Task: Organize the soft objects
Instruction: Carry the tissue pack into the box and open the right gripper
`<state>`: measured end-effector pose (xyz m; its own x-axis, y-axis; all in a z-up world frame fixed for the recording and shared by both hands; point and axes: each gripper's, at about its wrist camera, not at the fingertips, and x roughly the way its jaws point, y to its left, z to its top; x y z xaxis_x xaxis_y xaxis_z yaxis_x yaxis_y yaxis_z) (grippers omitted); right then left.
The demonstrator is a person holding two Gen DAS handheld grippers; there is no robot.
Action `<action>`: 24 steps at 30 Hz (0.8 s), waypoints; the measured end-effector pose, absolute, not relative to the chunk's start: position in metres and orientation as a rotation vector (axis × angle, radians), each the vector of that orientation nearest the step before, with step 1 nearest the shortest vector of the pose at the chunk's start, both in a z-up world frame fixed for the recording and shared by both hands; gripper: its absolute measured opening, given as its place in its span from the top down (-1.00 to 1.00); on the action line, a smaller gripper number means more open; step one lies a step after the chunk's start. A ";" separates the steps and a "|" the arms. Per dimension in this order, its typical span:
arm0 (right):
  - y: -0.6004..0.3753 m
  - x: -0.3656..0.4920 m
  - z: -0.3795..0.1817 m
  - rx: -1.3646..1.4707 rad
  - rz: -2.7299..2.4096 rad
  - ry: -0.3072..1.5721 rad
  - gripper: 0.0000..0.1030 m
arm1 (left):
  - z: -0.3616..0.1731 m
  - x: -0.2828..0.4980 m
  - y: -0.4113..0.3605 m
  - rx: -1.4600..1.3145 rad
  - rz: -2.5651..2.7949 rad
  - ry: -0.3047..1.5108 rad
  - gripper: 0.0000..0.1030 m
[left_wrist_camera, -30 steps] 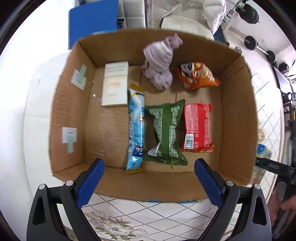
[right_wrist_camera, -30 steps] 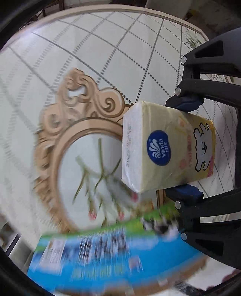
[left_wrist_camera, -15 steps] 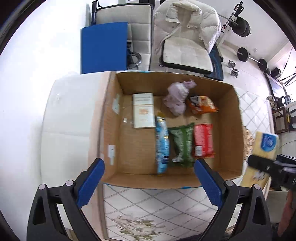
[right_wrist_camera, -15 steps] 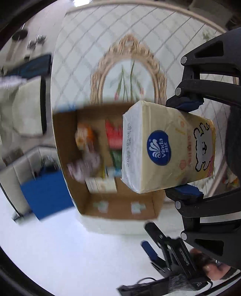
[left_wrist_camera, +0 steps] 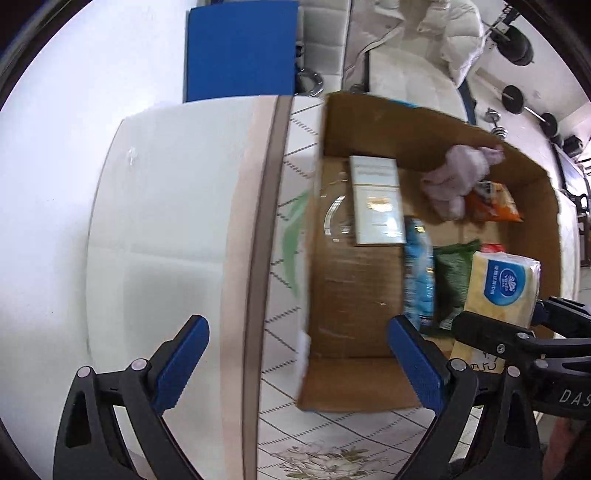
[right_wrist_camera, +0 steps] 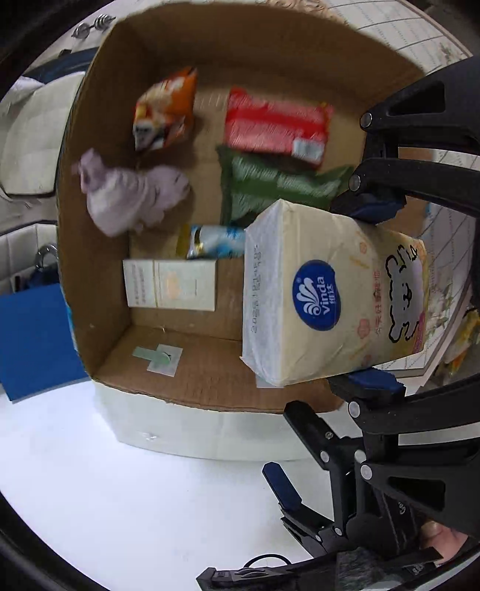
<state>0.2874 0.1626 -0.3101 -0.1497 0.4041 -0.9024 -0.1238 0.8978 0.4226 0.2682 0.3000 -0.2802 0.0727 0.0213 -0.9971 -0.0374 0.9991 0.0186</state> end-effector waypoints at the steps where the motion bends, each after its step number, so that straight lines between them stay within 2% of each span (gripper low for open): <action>1: 0.168 0.290 -0.315 0.223 0.472 1.664 -0.27 | -0.284 0.270 0.304 -0.021 0.047 1.503 -0.93; 13: 0.184 0.308 -0.344 0.272 0.512 1.743 -0.36 | -0.295 0.280 0.327 -0.049 0.076 1.524 -0.93; 24: 0.132 0.298 -0.316 0.203 0.407 1.684 -0.36 | -0.275 0.274 0.292 -0.064 0.030 1.489 -0.93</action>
<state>0.2981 0.1316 -0.3156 -0.1568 0.3616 -0.9191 -0.0981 0.9203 0.3788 0.2738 0.2921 -0.2754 0.0817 -0.0193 -0.9965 -0.0590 0.9980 -0.0242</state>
